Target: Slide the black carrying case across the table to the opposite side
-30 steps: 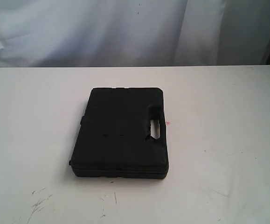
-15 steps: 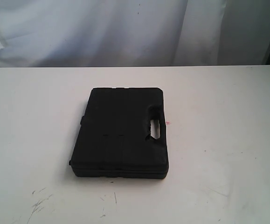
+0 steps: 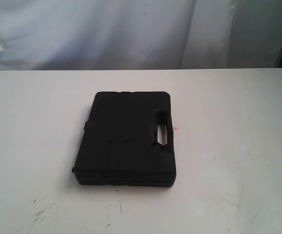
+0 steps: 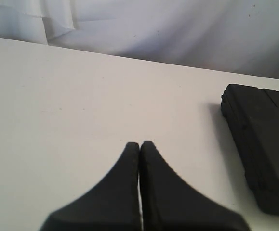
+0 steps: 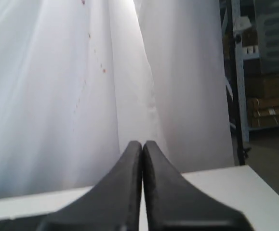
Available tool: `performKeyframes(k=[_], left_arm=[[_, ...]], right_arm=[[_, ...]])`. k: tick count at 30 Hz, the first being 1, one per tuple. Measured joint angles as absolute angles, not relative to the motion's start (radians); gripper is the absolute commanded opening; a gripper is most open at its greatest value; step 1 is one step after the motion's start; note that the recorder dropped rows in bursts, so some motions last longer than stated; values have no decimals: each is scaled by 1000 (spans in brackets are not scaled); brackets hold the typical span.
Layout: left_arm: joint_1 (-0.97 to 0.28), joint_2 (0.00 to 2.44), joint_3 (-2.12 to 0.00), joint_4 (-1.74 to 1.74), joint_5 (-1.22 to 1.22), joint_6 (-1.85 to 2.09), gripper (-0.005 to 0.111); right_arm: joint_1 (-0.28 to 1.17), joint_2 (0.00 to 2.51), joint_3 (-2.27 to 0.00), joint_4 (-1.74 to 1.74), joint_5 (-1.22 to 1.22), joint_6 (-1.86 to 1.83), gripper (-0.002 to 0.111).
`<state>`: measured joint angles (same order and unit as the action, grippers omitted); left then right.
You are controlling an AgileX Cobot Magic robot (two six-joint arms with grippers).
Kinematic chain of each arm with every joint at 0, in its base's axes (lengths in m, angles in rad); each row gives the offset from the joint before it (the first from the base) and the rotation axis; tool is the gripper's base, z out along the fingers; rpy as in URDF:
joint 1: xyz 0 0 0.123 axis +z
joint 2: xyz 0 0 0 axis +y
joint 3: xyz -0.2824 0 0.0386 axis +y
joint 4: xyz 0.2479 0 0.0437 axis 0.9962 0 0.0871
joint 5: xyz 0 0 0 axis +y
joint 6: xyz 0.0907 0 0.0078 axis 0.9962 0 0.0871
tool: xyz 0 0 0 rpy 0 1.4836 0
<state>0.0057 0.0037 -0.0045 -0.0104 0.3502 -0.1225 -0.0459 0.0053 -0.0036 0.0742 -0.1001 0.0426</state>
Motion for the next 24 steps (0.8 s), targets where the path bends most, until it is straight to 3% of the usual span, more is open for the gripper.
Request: performKeyframes(k=[4, 12, 24], left_arm=[[6, 4, -4, -10, 350, -123, 0], [6, 4, -4, -10, 350, -123, 0], [6, 4, -4, -10, 350, -123, 0]], right_arm=[[-46, 5, -8, 117, -205, 80, 0], [-46, 26, -163, 130, -155, 92, 0], [-46, 529, -594, 130, 229, 84, 0]])
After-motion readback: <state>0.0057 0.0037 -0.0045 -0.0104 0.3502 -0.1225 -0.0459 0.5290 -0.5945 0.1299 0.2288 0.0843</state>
